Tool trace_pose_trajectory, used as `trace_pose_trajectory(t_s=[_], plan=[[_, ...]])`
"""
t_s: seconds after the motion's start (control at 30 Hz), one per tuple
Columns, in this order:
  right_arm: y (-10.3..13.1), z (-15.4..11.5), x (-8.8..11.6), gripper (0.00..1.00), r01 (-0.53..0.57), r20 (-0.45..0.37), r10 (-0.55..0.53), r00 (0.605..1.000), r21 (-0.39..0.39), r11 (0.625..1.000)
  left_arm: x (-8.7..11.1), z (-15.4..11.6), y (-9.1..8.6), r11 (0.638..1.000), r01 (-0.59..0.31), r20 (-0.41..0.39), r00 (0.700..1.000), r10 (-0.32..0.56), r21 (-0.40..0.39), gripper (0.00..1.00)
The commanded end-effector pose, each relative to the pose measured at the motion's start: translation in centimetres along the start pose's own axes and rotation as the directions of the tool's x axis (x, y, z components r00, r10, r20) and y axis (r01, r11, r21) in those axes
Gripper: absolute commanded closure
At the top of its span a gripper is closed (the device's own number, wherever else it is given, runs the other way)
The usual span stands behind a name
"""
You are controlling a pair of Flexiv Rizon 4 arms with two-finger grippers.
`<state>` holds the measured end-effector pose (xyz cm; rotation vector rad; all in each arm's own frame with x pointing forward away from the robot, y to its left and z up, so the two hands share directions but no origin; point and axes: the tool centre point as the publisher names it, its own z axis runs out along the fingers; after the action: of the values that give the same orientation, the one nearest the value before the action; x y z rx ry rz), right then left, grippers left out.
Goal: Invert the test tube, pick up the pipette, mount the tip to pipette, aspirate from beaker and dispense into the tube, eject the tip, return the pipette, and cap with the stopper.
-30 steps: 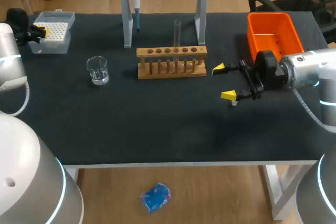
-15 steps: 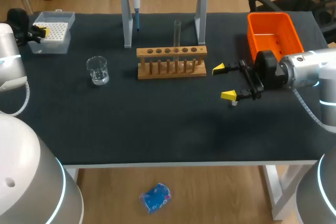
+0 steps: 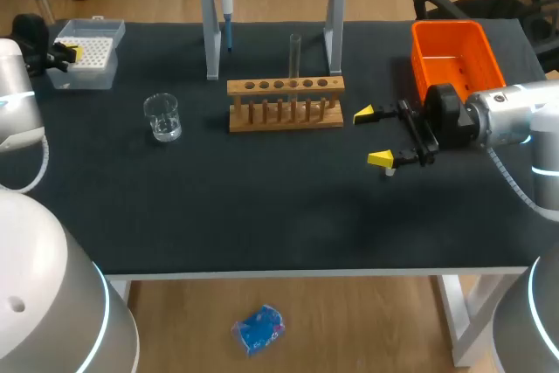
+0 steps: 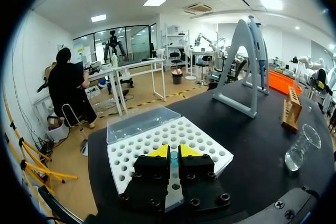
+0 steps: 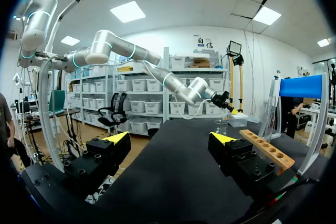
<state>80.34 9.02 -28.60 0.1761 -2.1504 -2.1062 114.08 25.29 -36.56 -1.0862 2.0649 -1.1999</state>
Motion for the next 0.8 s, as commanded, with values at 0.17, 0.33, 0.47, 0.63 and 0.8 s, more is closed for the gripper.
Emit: trace_pose_trajectory(t_s=[0.17,0.33,0.47,0.63,0.8], plan=[[0.0,0.0,0.0,0.0,0.001,0.001,-0.001,1.0,0.0,1.0,-0.3,0.1,0.0,1.0,0.0,-0.005,1.0,0.0,-0.003,1.0],[0.0,0.0,0.0,0.0,0.001,0.001,-0.001,1.0,0.0,1.0,-0.4,-0.1,-0.4,1.0,-0.007,-0.003,1.0,0.007,0.002,1.0],[0.0,0.0,0.0,0.0,0.001,0.001,-0.001,1.0,0.0,1.0,-0.6,-0.4,-0.8,1.0,-0.014,0.001,1.0,0.014,0.002,1.0],[0.0,0.0,0.0,0.0,0.001,0.001,-0.001,1.0,0.0,1.0,-0.5,-0.8,-1.4,1.0,-0.022,0.004,1.0,0.022,0.004,1.0],[0.0,0.0,0.0,0.0,0.001,0.001,-0.001,1.0,0.0,1.0,-0.3,-1.3,-2.0,0.999,-0.033,0.009,0.999,0.033,0.008,1.0]])
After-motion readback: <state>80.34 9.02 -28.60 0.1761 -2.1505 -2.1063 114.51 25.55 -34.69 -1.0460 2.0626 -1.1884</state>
